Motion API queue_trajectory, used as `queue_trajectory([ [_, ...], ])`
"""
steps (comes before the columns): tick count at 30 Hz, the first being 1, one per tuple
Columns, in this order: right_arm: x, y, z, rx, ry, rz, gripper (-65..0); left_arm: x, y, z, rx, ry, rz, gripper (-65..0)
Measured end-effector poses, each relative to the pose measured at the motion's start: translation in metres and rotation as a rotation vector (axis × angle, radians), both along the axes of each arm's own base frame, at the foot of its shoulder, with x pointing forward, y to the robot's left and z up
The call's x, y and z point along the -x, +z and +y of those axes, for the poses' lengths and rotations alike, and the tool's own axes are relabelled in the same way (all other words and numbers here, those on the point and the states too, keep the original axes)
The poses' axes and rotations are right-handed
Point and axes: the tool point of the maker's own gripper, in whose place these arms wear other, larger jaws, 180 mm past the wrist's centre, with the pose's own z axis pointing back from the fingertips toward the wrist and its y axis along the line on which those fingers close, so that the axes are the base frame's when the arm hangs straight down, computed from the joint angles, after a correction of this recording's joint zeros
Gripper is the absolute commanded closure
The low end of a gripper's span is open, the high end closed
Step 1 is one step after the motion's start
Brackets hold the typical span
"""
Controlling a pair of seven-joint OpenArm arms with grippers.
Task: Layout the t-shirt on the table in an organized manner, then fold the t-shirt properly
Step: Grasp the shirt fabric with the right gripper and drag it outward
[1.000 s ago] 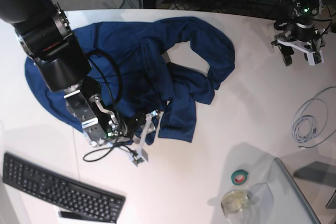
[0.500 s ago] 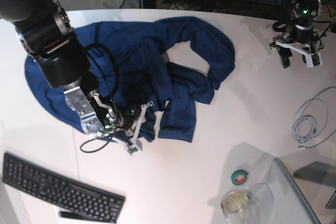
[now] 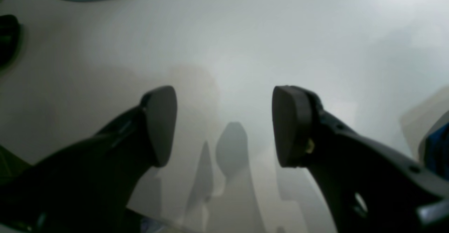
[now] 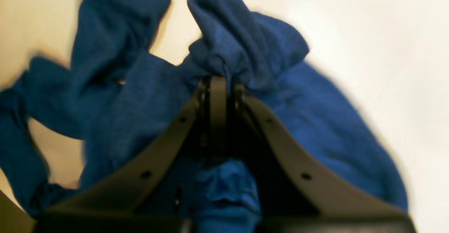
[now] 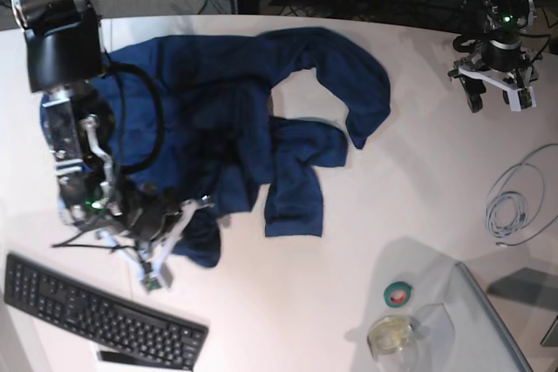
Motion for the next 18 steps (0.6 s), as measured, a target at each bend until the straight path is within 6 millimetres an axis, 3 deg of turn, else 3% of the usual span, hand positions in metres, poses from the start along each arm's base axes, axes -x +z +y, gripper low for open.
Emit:
queue_trajectory([
  [4, 0.004, 0.047, -0.016, -0.002, 0.008, -0.12, 0.0, -0.001, 0.0, 0.0, 0.0, 0.0, 0.0, -41.3],
  [7, 0.006, 0.054, -0.039, -0.015, -0.055, -0.131, 0.0, -0.001, 0.0, 0.0, 0.0, -0.001, 0.001, -41.3],
  [9, 0.007, 0.04, -0.057, -0.022, -0.113, -0.105, 0.0, -0.001, 0.0, 0.0, -0.001, -0.001, 0.001, -41.3],
  [13, 0.022, -0.025, -0.083, -0.045, -0.209, 0.06, -1.7, -0.001, 0.0, 0.0, 0.0, -0.002, 0.0, -41.3],
  [15, 0.033, -0.053, -0.087, -0.047, -0.231, 0.147, -10.1, -0.001, 0.0, 0.0, -0.002, -0.003, 0.001, -41.3],
  [18, 0.034, -0.058, -0.087, -0.051, -0.236, 0.162, -30.3, -0.001, 0.0, -0.001, 0.001, -0.002, 0.001, -41.3],
])
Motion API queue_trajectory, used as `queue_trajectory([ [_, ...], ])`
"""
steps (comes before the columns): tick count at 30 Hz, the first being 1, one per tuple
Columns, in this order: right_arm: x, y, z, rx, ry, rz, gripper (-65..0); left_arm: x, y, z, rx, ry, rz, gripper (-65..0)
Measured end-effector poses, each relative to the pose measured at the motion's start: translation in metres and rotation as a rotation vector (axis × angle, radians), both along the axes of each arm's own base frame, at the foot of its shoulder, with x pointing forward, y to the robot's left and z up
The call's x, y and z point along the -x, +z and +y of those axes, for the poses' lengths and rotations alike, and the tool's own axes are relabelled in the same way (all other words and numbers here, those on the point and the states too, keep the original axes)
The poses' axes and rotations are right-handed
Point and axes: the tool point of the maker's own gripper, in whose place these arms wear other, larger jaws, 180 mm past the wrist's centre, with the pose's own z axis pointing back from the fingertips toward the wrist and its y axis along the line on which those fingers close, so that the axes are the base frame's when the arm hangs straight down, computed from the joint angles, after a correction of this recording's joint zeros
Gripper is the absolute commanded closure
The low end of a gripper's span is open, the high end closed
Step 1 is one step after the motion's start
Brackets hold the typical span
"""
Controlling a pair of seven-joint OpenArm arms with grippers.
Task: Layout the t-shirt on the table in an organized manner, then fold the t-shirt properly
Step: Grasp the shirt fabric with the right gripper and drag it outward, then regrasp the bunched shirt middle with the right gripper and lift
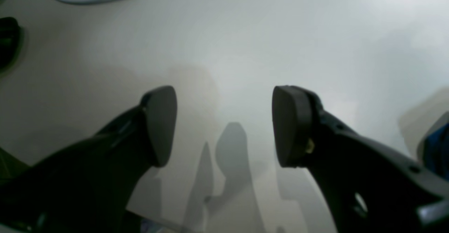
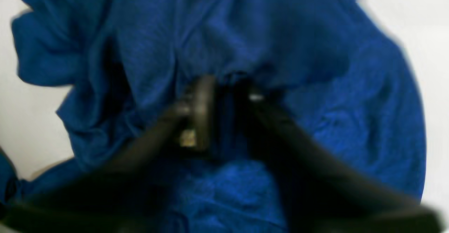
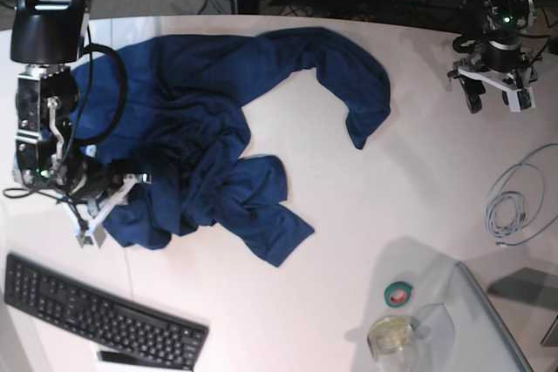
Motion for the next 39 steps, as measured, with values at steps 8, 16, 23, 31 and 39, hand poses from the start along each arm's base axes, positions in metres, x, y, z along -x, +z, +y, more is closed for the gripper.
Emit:
queue_trajectory([
  [8, 0.005, 0.038, 0.046, 0.049, 0.168, -0.135, -34.1, 0.0, 0.001, 0.0, -0.002, 0.0, -0.004, -41.3],
  [16, -0.025, 0.022, 0.111, 0.006, 0.317, -0.102, -33.0, 0.001, 0.0, 0.0, -0.002, -0.001, 0.003, -41.3],
  [23, -0.04, -0.011, 0.123, 0.037, 0.356, -0.018, -33.2, 0.002, -0.001, 0.0, 0.0, 0.0, 0.006, -41.3],
  [31, -0.041, -0.025, 0.11, 0.054, 0.312, 0.013, -12.3, 0.001, -0.001, 0.0, 0.0, 0.0, 0.003, -41.3],
  [39, -0.037, 0.009, 0.133, 0.038, 0.363, -0.084, 0.0, 0.0, 0.0, 0.0, 0.0, 0.0, 0.001, -41.3],
])
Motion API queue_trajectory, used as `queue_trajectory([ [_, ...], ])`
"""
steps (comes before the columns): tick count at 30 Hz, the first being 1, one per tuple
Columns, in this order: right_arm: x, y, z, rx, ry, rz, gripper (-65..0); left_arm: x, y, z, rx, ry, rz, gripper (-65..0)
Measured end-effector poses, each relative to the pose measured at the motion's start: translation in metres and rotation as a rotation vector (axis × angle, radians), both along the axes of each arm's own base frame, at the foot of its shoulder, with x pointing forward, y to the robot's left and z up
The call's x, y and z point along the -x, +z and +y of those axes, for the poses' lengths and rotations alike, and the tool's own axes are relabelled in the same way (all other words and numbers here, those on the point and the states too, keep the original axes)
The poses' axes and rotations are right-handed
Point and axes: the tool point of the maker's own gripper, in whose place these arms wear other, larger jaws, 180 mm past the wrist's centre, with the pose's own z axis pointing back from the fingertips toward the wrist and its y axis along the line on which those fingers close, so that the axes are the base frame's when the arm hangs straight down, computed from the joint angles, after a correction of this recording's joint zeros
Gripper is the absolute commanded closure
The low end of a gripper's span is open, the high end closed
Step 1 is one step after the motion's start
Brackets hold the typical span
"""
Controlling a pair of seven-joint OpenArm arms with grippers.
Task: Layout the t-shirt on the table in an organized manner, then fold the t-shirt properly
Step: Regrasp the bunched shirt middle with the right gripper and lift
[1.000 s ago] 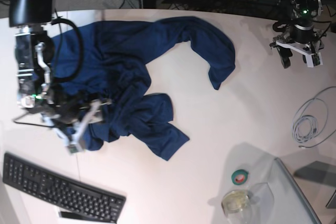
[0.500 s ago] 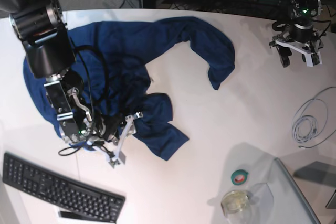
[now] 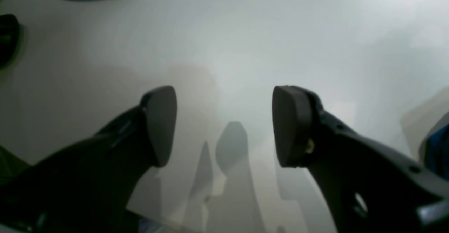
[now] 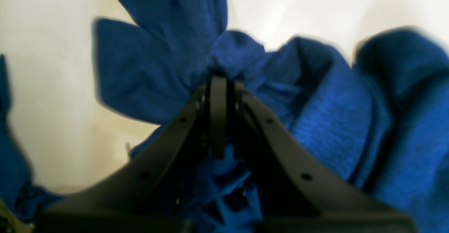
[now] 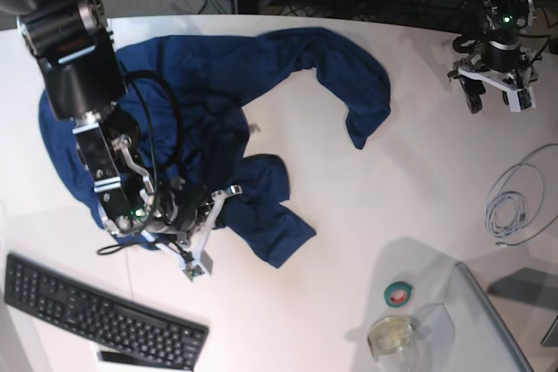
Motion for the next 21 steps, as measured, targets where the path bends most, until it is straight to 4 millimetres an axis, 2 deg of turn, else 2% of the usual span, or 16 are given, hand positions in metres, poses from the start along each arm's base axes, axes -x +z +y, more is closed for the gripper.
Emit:
queue_trajectory([
  [3, 0.007, 0.034, 0.02, -0.042, 0.046, -0.085, 0.0, 0.0, 0.0, -0.001, 0.002, -0.001, -0.001, -41.3],
  [8, 0.008, 0.105, 0.045, -0.112, 0.098, -0.263, 0.0, -0.001, 0.0, -0.001, 0.001, -0.003, -0.004, -41.3],
  [11, 0.018, 0.124, 0.056, -0.148, 0.12, -0.308, 0.0, -0.001, 0.001, -0.001, 0.0, -0.003, -0.004, -41.3],
  [13, 0.034, 0.12, 0.062, -0.158, 0.167, -0.304, 0.0, 0.0, 0.0, 0.001, -0.001, 0.0, 0.0, -41.3],
  [17, 0.08, 0.084, 0.078, -0.178, 0.255, -0.204, 0.0, 0.0, 0.002, 0.003, -0.005, 0.005, -0.004, -41.3],
  [19, 0.104, 0.064, 0.087, -0.208, 0.293, -0.139, 0.0, 0.0, 0.002, 0.003, -0.005, 0.003, -0.006, -41.3],
  [21, 0.128, 0.034, 0.095, -0.185, 0.335, -0.045, 0.0, -0.001, 0.002, 0.004, -0.008, -0.001, -0.001, -41.3],
])
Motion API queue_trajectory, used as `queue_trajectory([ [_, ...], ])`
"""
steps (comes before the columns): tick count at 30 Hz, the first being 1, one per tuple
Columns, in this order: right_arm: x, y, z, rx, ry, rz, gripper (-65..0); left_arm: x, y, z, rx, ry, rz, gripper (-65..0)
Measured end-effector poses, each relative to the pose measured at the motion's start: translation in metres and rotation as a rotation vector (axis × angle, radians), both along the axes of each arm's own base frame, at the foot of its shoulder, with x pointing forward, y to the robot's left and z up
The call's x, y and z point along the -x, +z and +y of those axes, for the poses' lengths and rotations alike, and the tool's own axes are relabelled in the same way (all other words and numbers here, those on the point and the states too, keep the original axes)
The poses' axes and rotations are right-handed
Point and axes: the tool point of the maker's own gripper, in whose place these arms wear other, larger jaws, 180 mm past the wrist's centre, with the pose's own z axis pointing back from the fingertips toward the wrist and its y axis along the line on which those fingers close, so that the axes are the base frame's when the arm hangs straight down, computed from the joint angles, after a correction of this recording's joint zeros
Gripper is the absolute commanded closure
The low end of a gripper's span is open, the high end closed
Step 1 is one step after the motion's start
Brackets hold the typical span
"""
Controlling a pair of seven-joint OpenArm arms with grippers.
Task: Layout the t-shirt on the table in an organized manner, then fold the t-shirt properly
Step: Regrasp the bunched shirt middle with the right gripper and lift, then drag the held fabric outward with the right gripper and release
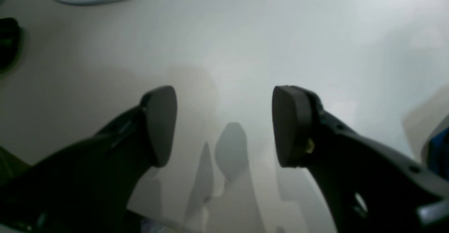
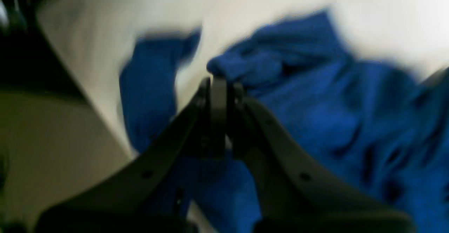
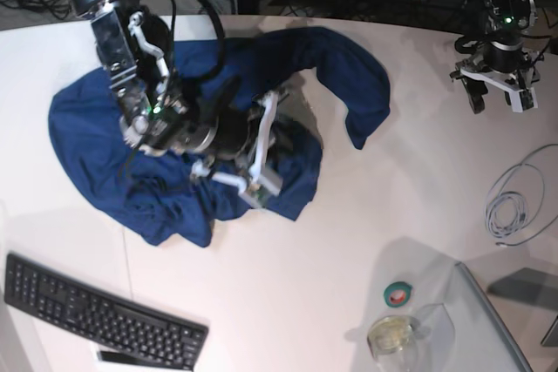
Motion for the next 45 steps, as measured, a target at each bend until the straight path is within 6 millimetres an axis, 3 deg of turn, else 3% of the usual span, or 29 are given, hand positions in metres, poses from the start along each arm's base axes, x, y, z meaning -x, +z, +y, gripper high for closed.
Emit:
queue_trajectory([
  [4, 0.039, -0.056, 0.008, 0.074, 0.079, 0.169, -1.8, -0.008, 0.001, -0.004, 0.006, -0.001, -0.011, -41.3],
  [6, 0.057, -0.076, 0.009, 0.12, 0.122, 0.228, -10.8, -0.013, 0.004, -0.003, 0.004, -0.003, -0.028, -41.3],
  [9, 0.062, -0.078, 0.004, 0.147, 0.152, 0.227, -26.6, -0.009, -0.001, -0.002, 0.008, 0.001, -0.013, -41.3],
  [12, 0.036, -0.047, -0.009, 0.128, 0.106, 0.115, -34.2, -0.004, -0.005, -0.001, 0.01, 0.008, 0.008, -41.3],
  [14, 0.01, -0.024, -0.018, 0.072, 0.022, 0.053, -33.3, -0.003, -0.005, -0.001, 0.01, 0.006, 0.003, -41.3],
  [18, -0.057, -0.007, -0.053, 0.062, -0.132, -0.033, -33.3, -0.001, -0.004, 0.002, 0.003, 0.012, 0.007, -41.3],
  [21, -0.105, -0.023, -0.083, 0.217, -0.17, -0.062, -33.3, 0.001, -0.007, 0.0, 0.007, 0.011, 0.017, -41.3],
  [23, -0.122, -0.038, -0.093, 0.291, -0.181, -0.059, -33.8, 0.0, -0.006, 0.0, 0.007, 0.009, 0.014, -41.3],
  [29, -0.118, -0.095, -0.098, 0.36, -0.16, 0.061, -32.9, 0.0, -0.006, 0.001, 0.005, 0.012, 0.012, -41.3],
  [30, -0.118, -0.101, -0.1, 0.36, -0.165, 0.069, -30.5, 0.0, -0.005, 0.001, 0.005, 0.012, 0.01, -41.3],
  [31, -0.119, -0.102, -0.101, 0.354, -0.17, 0.073, -24.0, 0.0, -0.005, 0.0, 0.005, 0.011, 0.009, -41.3],
  [33, -0.123, -0.099, -0.103, 0.354, -0.175, 0.06, -3.0, 0.0, -0.006, 0.0, 0.007, 0.011, 0.01, -41.3],
  [34, -0.125, -0.095, -0.102, 0.351, -0.175, 0.048, 0.0, 0.0, -0.005, 0.0, 0.006, 0.011, 0.01, -41.3],
  [36, -0.133, -0.077, -0.097, 0.327, -0.181, -0.015, -2.6, 0.0, -0.006, 0.001, 0.006, 0.013, 0.01, -41.3],
  [38, -0.145, -0.047, -0.102, 0.271, -0.236, -0.092, -0.2, 0.0, -0.006, 0.0, 0.008, 0.011, 0.012, -41.3],
  [42, -0.168, -0.003, -0.14, 0.277, -0.347, -0.173, 0.0, 0.001, -0.007, 0.002, 0.005, 0.015, 0.013, -41.3],
  [45, -0.178, 0.005, -0.168, 0.244, -0.446, -0.176, -0.2, 0.007, -0.016, 0.003, 0.016, 0.028, 0.037, -41.3],
])
